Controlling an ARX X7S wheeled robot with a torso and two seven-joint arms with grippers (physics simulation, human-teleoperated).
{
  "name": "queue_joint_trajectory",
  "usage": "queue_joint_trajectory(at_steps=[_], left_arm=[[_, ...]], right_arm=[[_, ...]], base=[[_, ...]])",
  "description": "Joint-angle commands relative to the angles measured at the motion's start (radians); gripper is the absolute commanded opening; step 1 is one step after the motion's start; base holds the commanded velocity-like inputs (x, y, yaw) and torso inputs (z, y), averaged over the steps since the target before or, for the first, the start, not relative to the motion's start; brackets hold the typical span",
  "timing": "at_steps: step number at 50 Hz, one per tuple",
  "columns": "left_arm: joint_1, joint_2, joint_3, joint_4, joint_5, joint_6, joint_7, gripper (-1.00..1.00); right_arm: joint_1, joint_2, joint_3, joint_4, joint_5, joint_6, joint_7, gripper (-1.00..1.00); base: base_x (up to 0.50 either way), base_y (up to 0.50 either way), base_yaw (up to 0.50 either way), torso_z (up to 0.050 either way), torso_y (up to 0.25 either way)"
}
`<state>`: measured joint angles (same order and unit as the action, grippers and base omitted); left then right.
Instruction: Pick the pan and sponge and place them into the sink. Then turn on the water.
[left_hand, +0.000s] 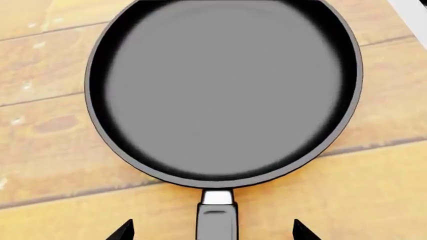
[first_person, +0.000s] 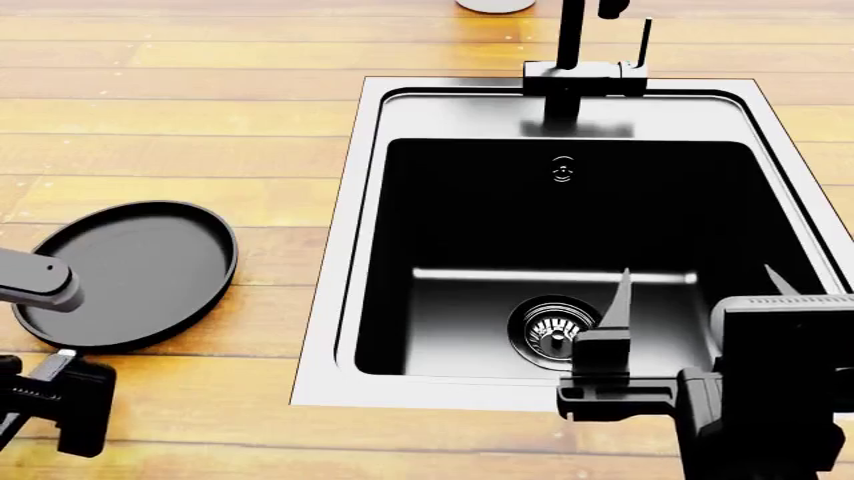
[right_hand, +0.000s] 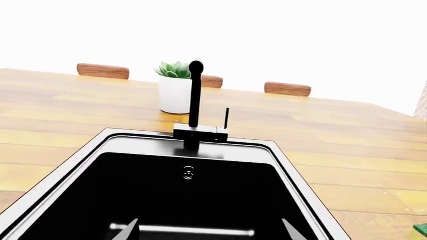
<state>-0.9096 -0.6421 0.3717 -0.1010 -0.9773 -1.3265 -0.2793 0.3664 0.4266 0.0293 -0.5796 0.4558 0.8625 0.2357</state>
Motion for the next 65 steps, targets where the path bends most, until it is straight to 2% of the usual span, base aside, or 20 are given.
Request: queue_joint_trajectory(at_steps=[1, 12, 13, 21, 27, 31, 40, 46, 65], left_arm=[[-0.010, 0.013, 0.036, -0.051, 0.024, 0.027, 0.025, 1.00], [-0.027, 0.018, 0.055, -0.092, 0.040, 0.040, 0.039, 1.00], [-0.028, 0.021, 0.053, -0.090, 0.042, 0.044, 0.033, -1.00], [-0.029, 0.000, 0.050, -0.062, 0.027, 0.030, 0.036, -1.00], [-0.022, 0.011, 0.028, -0.043, 0.014, 0.025, 0.000, -1.00], [-0.025, -0.015, 0.006, 0.011, -0.004, 0.015, -0.020, -1.00], [-0.081, -0.009, 0.005, 0.049, 0.006, 0.017, -0.048, -1.00], [-0.099, -0.019, -0.057, 0.118, -0.049, -0.025, -0.101, -1.00], [-0.092, -0.016, -0.038, 0.131, -0.047, -0.003, -0.101, -1.00]], right_arm=[[-0.001, -0.004, -0.006, 0.003, 0.002, -0.004, 0.004, 1.00], [-0.019, -0.008, -0.003, 0.016, 0.000, -0.026, 0.004, 1.00], [-0.020, -0.008, -0.004, 0.017, -0.001, -0.028, 0.004, 1.00], [-0.021, -0.004, 0.000, 0.018, 0.001, -0.029, 0.006, 1.00], [-0.015, -0.003, 0.000, 0.015, 0.004, -0.025, 0.008, 1.00], [0.006, 0.001, -0.001, 0.013, 0.007, -0.015, 0.010, 1.00], [0.018, 0.015, 0.026, 0.003, 0.017, -0.004, 0.017, 1.00], [0.033, 0.020, 0.021, 0.021, 0.016, -0.010, 0.009, 1.00], [0.059, 0.041, 0.031, 0.016, 0.039, 0.035, 0.012, 1.00]], base=[[0.00, 0.00, 0.00, 0.000, 0.000], [0.00, 0.00, 0.00, 0.000, 0.000], [0.00, 0.00, 0.00, 0.000, 0.000], [0.00, 0.00, 0.00, 0.000, 0.000], [0.00, 0.00, 0.00, 0.000, 0.000], [0.00, 0.00, 0.00, 0.000, 0.000], [0.00, 0.00, 0.00, 0.000, 0.000], [0.00, 0.00, 0.00, 0.000, 0.000], [0.00, -0.08, 0.00, 0.000, 0.001]])
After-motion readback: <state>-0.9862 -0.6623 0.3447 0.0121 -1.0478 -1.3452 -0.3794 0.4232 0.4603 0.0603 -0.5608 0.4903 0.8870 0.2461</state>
